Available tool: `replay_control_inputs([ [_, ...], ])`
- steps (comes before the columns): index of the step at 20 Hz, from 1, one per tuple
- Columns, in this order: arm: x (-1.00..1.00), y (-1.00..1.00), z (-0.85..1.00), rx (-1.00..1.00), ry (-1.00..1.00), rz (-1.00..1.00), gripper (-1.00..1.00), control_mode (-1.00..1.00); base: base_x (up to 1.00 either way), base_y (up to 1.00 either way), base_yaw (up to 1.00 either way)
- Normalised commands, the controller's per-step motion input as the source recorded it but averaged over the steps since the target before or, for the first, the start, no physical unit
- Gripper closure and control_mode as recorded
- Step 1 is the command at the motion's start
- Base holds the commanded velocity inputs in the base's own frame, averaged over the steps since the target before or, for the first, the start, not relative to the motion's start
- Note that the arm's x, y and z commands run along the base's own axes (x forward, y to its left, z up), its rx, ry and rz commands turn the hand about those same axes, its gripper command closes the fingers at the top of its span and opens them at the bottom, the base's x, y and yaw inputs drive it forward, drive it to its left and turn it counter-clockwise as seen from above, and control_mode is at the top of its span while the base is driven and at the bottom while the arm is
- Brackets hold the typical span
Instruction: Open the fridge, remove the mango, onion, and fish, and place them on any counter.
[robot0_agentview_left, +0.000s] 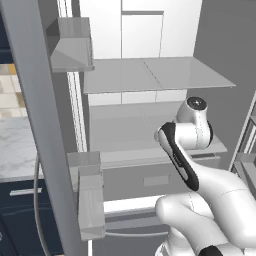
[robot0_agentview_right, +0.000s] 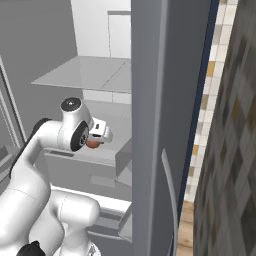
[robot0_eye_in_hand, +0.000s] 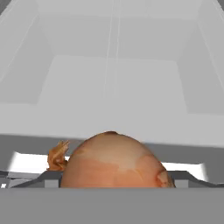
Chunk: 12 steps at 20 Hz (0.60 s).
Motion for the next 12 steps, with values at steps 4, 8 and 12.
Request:
replay_control_inputs([
  [4, -0.54, 0.58, 0.47, 0.00, 0.20, 0.02, 1.00, -1.00, 0.00, 0.00, 0.00],
  [8, -0.20, 0.17, 0.06, 0.00, 0.05, 0.00, 1.00, 1.00, -0.46, 0.01, 0.00],
  [12, 0.00, 0.00, 0.00, 0.00, 0.00, 0.00, 1.00, 1.00, -1.00, 0.00, 0.00],
])
